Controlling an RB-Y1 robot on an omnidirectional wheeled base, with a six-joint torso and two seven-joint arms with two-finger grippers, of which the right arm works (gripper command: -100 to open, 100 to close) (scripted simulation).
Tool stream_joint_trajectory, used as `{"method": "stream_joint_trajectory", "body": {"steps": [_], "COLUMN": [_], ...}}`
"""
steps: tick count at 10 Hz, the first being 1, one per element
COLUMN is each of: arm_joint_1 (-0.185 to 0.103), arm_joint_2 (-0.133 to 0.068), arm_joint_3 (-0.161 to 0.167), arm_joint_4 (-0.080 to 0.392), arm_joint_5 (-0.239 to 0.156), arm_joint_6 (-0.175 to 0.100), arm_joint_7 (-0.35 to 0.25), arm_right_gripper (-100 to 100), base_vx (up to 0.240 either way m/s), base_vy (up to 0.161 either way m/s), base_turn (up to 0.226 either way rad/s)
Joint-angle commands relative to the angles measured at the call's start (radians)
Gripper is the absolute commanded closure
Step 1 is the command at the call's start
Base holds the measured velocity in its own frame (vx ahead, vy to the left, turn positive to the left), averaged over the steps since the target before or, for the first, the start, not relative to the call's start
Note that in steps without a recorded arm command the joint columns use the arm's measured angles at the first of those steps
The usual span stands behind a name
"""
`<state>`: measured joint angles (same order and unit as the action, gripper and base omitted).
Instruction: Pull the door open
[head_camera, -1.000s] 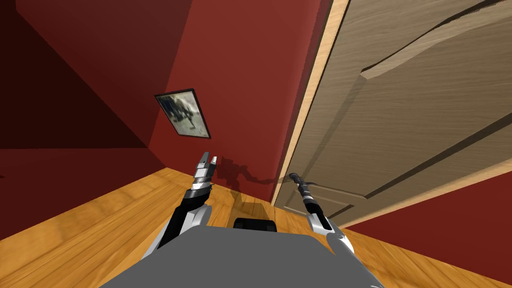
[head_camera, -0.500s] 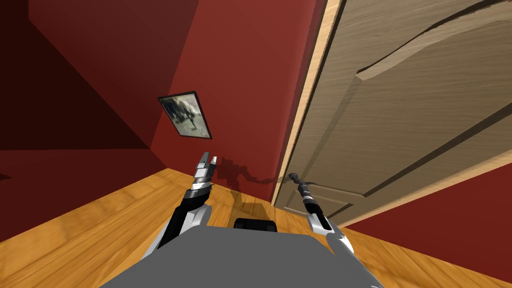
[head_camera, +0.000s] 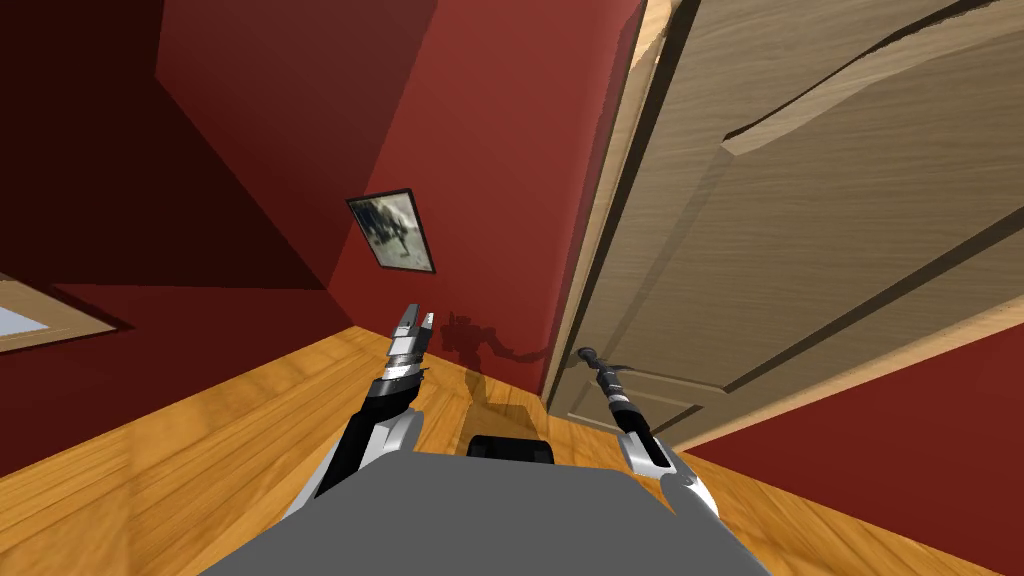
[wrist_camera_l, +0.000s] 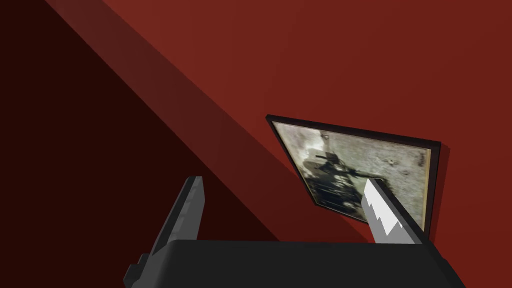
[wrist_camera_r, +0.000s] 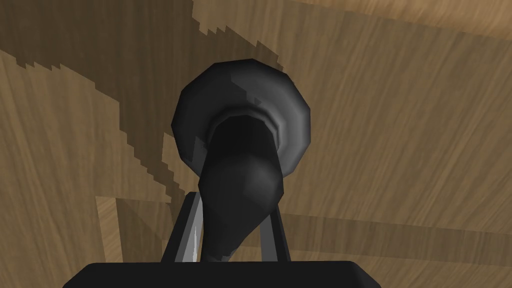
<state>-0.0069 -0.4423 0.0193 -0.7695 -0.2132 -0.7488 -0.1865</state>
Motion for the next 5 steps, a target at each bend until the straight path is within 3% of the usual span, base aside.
{"method": "stream_joint_trajectory", "body": {"steps": [1, 5], "arm_joint_1": [0.008, 0.037], "arm_joint_2": [-0.018, -0.052], "arm_joint_3": [0.019, 0.060], "arm_joint_4": [0.007, -0.008], "arm_joint_5": [0.006, 0.017], "arm_joint_6": [-0.023, -0.054], "arm_joint_7": [-0.024, -0.070], "arm_right_gripper": [100, 100], "base_vx": [-0.196, -0.198], "base_vy": [-0.074, -0.063], "base_turn": [0.139, 0.114]}}
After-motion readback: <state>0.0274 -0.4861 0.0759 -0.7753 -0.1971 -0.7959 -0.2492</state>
